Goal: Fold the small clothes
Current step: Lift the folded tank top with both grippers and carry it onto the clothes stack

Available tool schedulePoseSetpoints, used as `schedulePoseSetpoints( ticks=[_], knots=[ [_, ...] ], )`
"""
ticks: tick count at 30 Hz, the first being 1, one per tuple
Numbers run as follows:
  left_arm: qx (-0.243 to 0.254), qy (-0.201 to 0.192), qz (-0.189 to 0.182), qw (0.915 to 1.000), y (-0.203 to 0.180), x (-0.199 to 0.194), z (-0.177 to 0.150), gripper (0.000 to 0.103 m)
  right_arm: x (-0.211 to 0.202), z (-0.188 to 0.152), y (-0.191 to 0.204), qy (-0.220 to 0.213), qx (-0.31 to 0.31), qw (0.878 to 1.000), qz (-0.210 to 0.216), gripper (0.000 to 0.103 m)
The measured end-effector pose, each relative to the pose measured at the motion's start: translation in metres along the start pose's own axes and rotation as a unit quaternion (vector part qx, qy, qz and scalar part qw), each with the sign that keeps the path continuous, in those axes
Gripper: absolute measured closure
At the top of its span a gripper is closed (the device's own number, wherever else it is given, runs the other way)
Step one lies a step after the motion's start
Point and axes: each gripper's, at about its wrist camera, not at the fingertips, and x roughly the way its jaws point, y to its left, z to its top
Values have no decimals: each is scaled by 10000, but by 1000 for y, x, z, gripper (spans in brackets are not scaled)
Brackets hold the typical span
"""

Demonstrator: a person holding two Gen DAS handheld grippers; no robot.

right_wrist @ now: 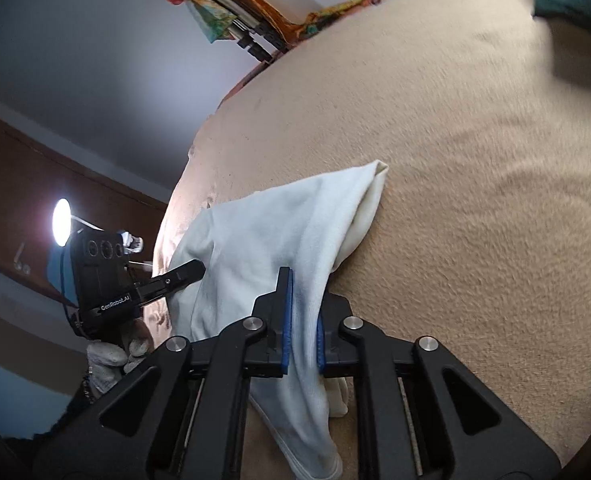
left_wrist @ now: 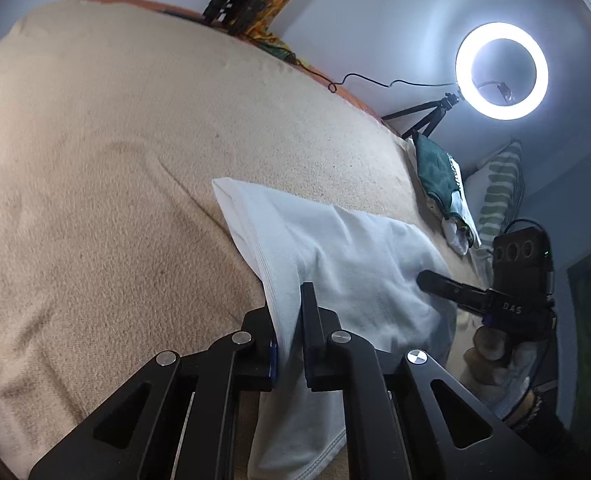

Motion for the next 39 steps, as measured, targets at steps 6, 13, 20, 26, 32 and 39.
schedulePoseSetpoints(
  ticks=[6, 13, 20, 26, 32, 39],
  knots=[
    [464, -236, 195, 9985, -25, -10, 2, 97, -14, 1, 22, -218, -552, 9973, -422, 94],
    [930, -413, 187, 9946, -62, -8, 10, 97, -43, 9, 34, -578, -825, 9927, -658, 94],
    [1348, -488, -57, 9897, -104, 9, 30, 97, -89, 16, 28, -961, -986, 9857, -970, 94],
    [1716, -537, -283, 9833, -149, 34, 50, 97, -134, 25, 3, -1277, -981, 9792, -1234, 94],
    [2038, -604, -536, 9757, -199, 70, 69, 97, -183, 43, -32, -1594, -879, 9712, -1536, 94],
    [2300, -663, -737, 9681, -256, 117, 93, 97, -236, 70, -69, -1887, -904, 9571, -2004, 94]
  ],
)
